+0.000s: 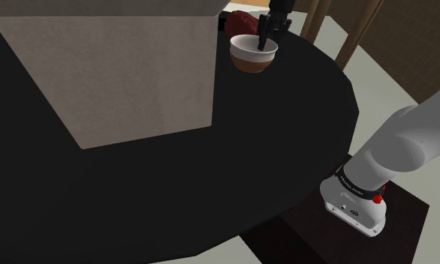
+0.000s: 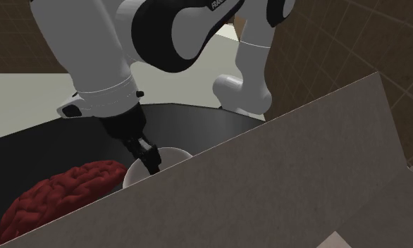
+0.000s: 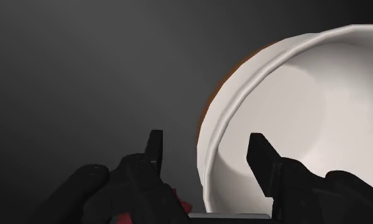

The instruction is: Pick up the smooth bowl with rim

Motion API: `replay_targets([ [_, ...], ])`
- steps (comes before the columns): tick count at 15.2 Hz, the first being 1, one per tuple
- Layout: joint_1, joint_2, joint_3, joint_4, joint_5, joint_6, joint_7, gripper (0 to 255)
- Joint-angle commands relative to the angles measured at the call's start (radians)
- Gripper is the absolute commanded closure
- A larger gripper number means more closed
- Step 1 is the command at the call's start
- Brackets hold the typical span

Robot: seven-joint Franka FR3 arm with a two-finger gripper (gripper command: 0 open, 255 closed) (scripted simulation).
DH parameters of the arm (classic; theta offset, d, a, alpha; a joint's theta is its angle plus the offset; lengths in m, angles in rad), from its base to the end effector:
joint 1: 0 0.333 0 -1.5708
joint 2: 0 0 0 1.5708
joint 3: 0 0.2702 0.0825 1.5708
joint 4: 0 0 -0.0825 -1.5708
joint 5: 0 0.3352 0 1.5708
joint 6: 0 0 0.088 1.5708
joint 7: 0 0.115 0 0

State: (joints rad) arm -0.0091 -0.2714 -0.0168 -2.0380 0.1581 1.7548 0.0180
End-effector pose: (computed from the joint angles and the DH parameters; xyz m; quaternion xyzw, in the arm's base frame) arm 0.4390 0.0033 0.5163 -0.9961 0.0365 0.0056 0.0798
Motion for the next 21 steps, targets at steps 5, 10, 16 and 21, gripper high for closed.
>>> replay_targets([
  [5,0.0,-0.003,0.0,-0.007,0.0,0.004,0.0,255],
  [10,0.0,-0.001,0.0,0.012,0.0,-0.012,0.001,255],
  [16,0.0,0.006,-0.002,0.099,-0.002,-0.091,0.012,255],
  [21,0.0,0.018,-0.003,0.178,-0.003,-0.158,0.021,255],
])
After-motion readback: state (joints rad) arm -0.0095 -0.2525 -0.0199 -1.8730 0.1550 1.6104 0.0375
